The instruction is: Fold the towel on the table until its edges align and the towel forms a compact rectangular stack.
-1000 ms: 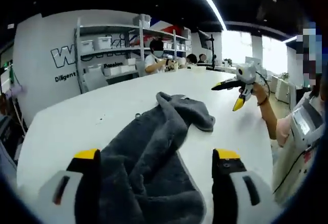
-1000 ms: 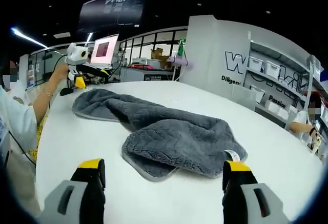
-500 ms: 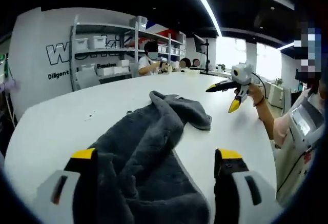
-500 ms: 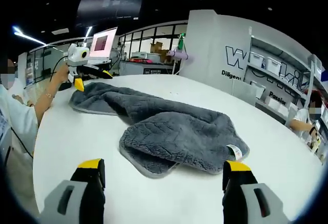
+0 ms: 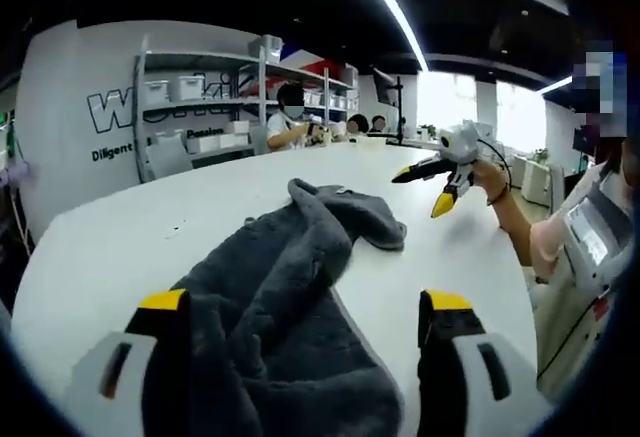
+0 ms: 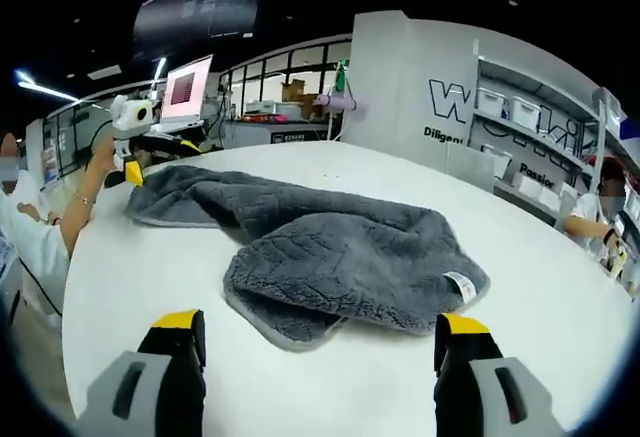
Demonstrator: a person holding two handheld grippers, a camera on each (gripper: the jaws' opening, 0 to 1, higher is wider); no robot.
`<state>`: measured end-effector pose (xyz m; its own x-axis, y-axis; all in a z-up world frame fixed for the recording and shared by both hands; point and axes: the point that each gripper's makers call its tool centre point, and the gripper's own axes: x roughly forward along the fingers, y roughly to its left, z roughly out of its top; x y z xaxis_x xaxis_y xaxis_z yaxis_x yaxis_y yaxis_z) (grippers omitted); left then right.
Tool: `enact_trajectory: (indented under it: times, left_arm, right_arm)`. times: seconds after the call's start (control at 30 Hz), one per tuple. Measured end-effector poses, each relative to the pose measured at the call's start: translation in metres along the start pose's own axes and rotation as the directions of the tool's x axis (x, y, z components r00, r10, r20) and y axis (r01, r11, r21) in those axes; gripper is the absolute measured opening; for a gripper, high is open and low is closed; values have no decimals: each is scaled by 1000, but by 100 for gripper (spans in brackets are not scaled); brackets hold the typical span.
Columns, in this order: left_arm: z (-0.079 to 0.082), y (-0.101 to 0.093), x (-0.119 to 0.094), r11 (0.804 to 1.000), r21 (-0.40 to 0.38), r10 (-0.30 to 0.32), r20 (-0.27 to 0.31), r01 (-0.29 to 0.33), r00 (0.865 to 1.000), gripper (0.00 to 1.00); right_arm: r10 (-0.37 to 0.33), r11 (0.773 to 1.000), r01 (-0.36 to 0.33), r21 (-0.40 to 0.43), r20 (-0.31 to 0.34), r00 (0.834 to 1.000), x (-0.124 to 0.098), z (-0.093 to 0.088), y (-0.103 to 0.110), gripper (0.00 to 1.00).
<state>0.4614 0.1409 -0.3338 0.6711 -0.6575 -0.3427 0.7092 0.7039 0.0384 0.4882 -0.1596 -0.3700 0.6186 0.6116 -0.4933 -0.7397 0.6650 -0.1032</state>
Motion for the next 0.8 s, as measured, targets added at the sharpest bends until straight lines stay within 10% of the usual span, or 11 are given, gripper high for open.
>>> enact_trajectory:
  times: [0.47,0.8]
  left_arm:
    - [9,-3,-8,1000,-4,-1,48,1,999,99]
    - [8,2,-9,1000,-3,7,43,-7,999,99]
  right_arm:
    - [17,996,-16,82,-13,1000,22,-8,-3,46]
    - [21,995,-12,95,-96,995,44,-26,-1,41]
